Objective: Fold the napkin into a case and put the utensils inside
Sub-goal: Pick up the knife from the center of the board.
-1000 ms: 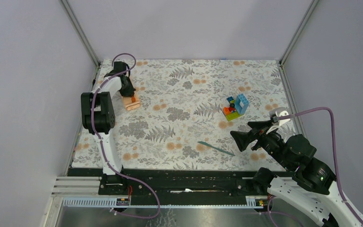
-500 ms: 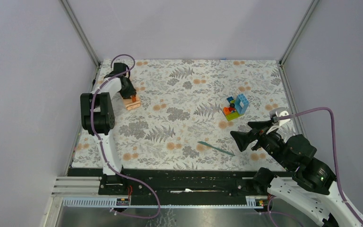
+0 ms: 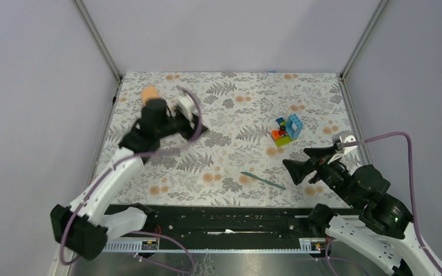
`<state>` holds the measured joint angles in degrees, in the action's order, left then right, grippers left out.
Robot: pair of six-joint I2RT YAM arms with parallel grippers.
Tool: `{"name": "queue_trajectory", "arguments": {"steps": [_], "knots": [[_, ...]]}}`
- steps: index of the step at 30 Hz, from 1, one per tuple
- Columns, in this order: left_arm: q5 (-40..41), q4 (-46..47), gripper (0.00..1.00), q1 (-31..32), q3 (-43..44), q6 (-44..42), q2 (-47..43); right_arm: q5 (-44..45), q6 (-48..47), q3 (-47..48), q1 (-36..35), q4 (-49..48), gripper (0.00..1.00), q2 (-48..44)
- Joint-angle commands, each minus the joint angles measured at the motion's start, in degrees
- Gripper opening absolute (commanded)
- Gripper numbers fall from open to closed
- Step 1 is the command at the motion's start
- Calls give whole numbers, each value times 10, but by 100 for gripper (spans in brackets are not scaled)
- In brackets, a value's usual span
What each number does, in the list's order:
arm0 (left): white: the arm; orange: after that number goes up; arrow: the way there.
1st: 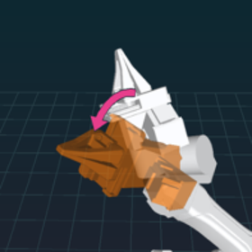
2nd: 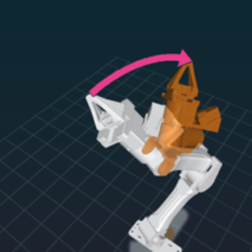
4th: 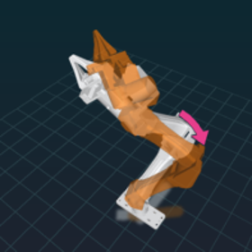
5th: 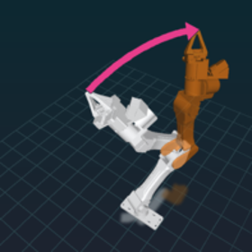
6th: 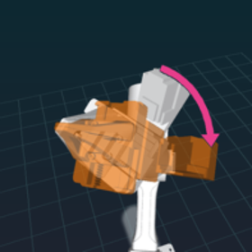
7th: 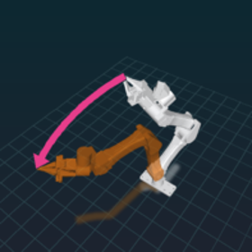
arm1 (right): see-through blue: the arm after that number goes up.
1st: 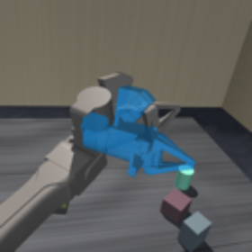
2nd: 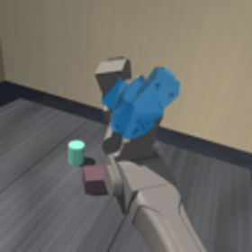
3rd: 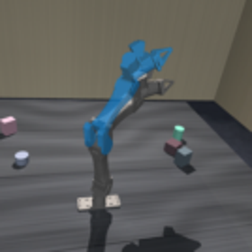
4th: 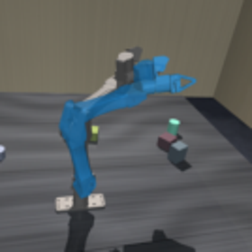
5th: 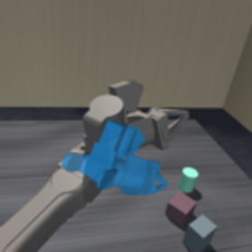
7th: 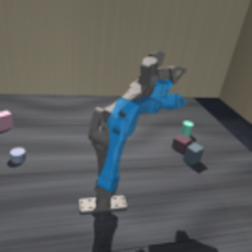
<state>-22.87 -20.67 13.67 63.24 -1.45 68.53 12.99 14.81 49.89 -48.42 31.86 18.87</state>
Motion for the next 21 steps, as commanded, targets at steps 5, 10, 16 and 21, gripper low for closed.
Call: {"name": "queue_trajectory", "arguments": {"steps": [5, 10, 16, 21], "knots": [[-122, 163, 64, 279, -129, -245, -15, 26, 4, 47, 2, 24, 100, -17], [-154, 128, 63, 344, -38, -306, 151, 24, 9, 57, 1, 25, 100, -26], [-182, 61, 59, 381, 67, -381, 315, 31, 9, 68, 1, 38, 100, -30], [-174, -28, 56, 406, 157, -428, 412, 34, 11, 73, 1, 44, 100, -30]]}}
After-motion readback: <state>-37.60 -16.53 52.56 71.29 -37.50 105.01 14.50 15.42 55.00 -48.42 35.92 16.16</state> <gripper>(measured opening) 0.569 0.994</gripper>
